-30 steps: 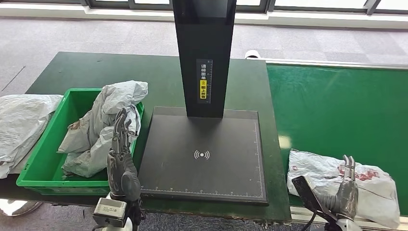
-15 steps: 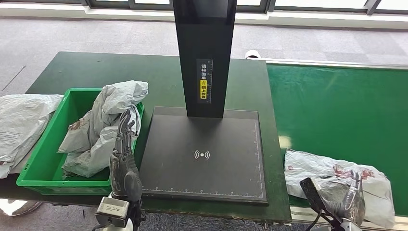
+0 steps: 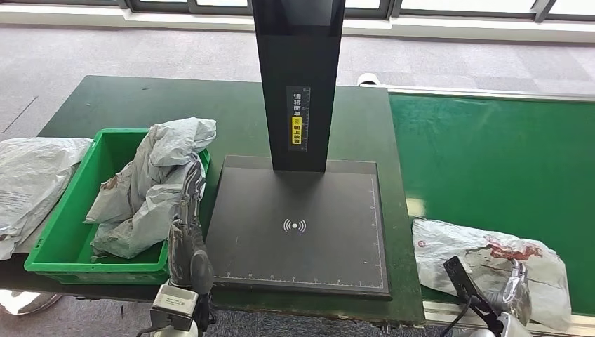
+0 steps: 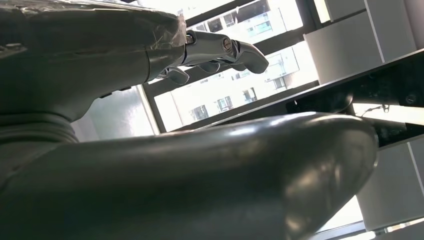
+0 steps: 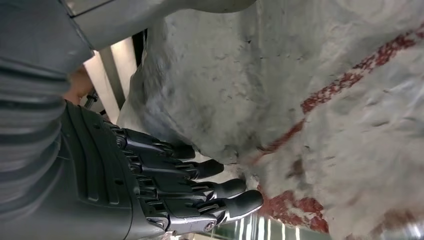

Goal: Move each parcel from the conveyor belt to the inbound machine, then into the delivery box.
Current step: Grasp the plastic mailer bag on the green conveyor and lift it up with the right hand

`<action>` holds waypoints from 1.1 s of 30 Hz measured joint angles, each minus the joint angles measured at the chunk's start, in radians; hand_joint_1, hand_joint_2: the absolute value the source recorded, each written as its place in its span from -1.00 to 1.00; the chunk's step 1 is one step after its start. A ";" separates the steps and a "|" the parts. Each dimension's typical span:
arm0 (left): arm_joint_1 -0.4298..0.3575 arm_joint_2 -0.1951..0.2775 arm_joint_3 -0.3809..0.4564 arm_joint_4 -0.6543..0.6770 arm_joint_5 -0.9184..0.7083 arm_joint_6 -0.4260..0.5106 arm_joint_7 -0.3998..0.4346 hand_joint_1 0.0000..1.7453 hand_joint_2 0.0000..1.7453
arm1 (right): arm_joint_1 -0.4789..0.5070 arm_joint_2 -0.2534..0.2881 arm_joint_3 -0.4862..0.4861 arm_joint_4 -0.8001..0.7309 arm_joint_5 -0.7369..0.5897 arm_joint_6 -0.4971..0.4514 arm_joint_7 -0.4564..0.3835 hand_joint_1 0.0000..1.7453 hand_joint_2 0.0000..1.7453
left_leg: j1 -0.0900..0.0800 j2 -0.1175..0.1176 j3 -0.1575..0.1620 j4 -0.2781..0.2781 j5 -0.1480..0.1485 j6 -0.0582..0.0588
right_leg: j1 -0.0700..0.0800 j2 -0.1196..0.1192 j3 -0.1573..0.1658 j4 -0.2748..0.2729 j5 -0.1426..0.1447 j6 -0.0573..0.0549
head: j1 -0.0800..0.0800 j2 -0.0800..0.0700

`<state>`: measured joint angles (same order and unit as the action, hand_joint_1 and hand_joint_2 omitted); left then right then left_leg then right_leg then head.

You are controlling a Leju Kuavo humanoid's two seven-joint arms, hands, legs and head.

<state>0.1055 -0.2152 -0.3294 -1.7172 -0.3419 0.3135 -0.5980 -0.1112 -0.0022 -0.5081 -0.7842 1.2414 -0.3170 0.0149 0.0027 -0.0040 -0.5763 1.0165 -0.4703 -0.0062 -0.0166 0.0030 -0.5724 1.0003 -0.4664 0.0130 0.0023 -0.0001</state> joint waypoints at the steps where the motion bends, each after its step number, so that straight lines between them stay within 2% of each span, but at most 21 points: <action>1: 0.000 0.000 -0.002 0.003 0.002 0.001 -0.001 -1.00 -1.00 | -0.013 -0.008 0.000 0.035 0.002 0.001 0.005 -1.00 1.00 | 0.000 0.000 0.000 0.000 0.000 0.000 | 0.000 0.000 0.000 0.000 0.000 0.000 | 0.000 0.000; 7: -0.002 0.000 -0.009 0.017 0.006 0.005 -0.004 -1.00 -1.00 | -0.064 -0.040 0.000 0.164 0.004 0.003 0.009 -1.00 1.00 | 0.000 0.000 0.001 0.000 0.000 0.000 | 0.000 0.000 0.001 0.000 0.000 0.000 | 0.000 0.000; 8: -0.002 0.000 -0.009 0.018 0.006 0.005 -0.004 -1.00 -1.00 | -0.069 -0.043 0.000 0.175 0.004 0.004 0.010 -0.81 1.00 | 0.000 0.000 0.002 0.000 0.000 0.000 | 0.000 0.000 0.002 -0.001 0.000 0.000 | 0.000 0.000; 11: -0.002 0.000 -0.013 0.020 0.007 0.005 -0.002 -1.00 -1.00 | -0.080 -0.049 0.000 0.198 0.009 0.011 0.015 0.69 1.00 | 0.000 0.000 0.003 0.000 -0.001 0.001 | 0.000 0.000 0.003 -0.002 0.000 0.001 | 0.000 0.000; 12: -0.002 0.000 -0.014 0.020 0.007 0.005 -0.001 -1.00 -1.00 | -0.081 -0.050 0.000 0.203 0.012 0.013 0.014 1.00 1.00 | 0.000 0.000 0.004 0.000 -0.001 0.001 | 0.000 0.000 0.004 -0.002 0.000 0.001 | 0.000 0.000; 26: 0.040 0.003 -0.016 -0.003 -0.005 0.005 0.004 -1.00 -1.00 | -0.084 -0.052 0.001 0.206 0.022 -0.021 -0.017 1.00 1.00 | 0.000 0.000 0.006 0.001 0.000 0.003 | 0.000 0.000 0.009 -0.005 0.002 0.004 | 0.000 0.000; 33: 0.073 0.003 -0.016 -0.034 -0.027 -0.008 0.007 -1.00 -1.00 | -0.027 -0.026 0.001 0.091 0.012 -0.026 -0.021 1.00 1.00 | 0.000 -0.002 0.005 0.001 0.000 0.003 | 0.000 -0.001 0.008 -0.004 0.001 0.003 | 0.000 0.000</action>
<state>0.1780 -0.2121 -0.3456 -1.7514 -0.3684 0.3052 -0.5909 -0.1382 -0.0285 -0.5074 -0.6936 1.2534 -0.3432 -0.0064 0.0030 -0.0055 -0.5715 1.0171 -0.4701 -0.0033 -0.0162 0.0015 -0.5640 0.9961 -0.4651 0.0161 0.0023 -0.0002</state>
